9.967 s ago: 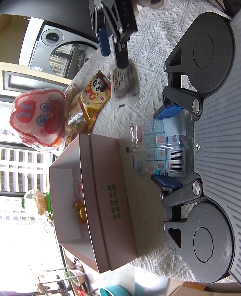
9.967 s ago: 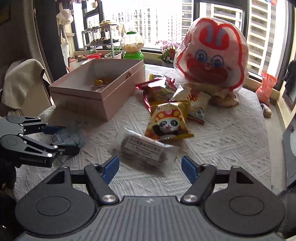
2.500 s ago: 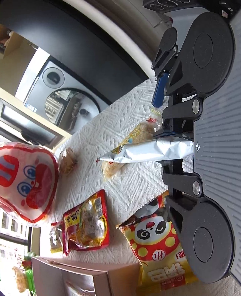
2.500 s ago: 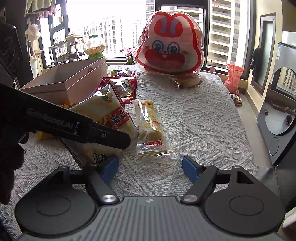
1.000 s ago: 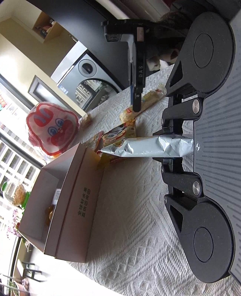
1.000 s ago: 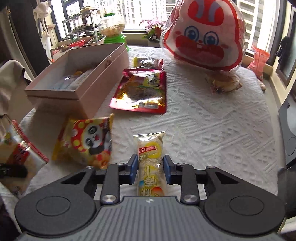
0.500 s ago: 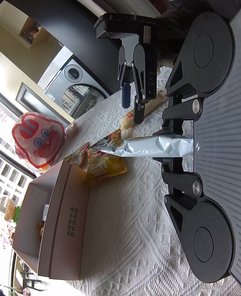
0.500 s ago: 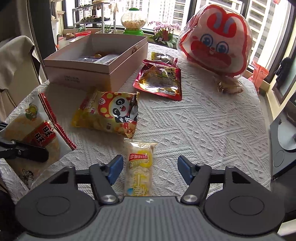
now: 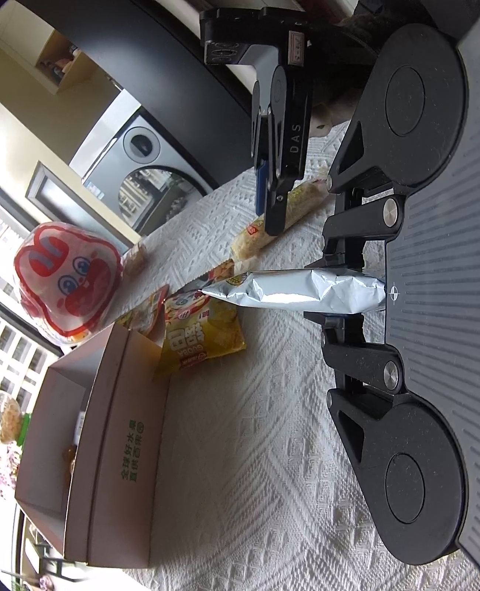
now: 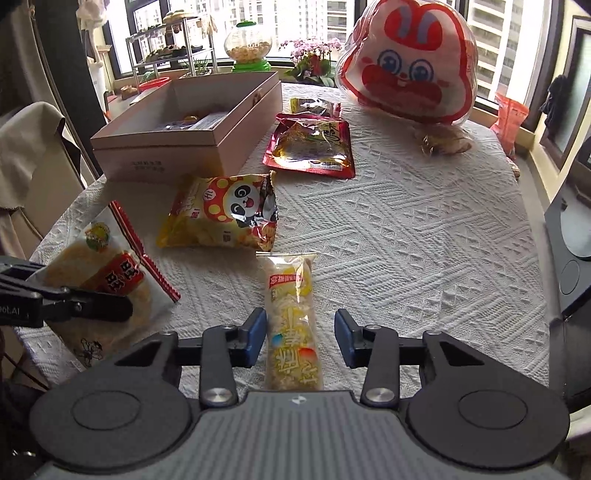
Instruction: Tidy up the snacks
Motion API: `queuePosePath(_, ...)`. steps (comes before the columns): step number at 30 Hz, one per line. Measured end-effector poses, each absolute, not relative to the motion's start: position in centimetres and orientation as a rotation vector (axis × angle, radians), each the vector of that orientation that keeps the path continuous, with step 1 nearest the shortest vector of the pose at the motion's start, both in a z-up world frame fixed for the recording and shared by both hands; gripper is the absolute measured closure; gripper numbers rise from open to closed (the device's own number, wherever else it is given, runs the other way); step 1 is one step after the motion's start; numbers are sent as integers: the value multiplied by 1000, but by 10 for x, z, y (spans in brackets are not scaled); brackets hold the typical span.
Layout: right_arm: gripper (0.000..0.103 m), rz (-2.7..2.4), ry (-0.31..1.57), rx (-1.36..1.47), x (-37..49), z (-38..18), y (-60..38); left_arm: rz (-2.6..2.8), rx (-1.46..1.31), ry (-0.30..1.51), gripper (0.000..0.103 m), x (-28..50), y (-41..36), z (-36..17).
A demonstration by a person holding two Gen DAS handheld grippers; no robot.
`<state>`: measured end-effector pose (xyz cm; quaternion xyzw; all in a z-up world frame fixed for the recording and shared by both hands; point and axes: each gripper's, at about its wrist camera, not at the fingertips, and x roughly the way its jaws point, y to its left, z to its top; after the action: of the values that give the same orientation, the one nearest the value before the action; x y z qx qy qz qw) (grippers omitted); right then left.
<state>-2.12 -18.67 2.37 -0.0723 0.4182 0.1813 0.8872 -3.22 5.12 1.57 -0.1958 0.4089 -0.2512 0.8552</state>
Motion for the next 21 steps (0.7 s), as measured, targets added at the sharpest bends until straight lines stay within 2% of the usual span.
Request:
queuePosePath(2,72,391,884,-152,-13,20,-180,-525,-409,860,82,-33,51,17)
queuePosePath(4,74,393,891,-164,-9,16,-176,-522,-405,858,82,-34,51,19)
queuePosePath(9,75,447,863,-175,-26,31,-179,-522,-391,841,82,-39,51,26)
queuePosePath(21,75,478,571,-90,-71,122,-192,-511,-347,699,83,-53,49,65)
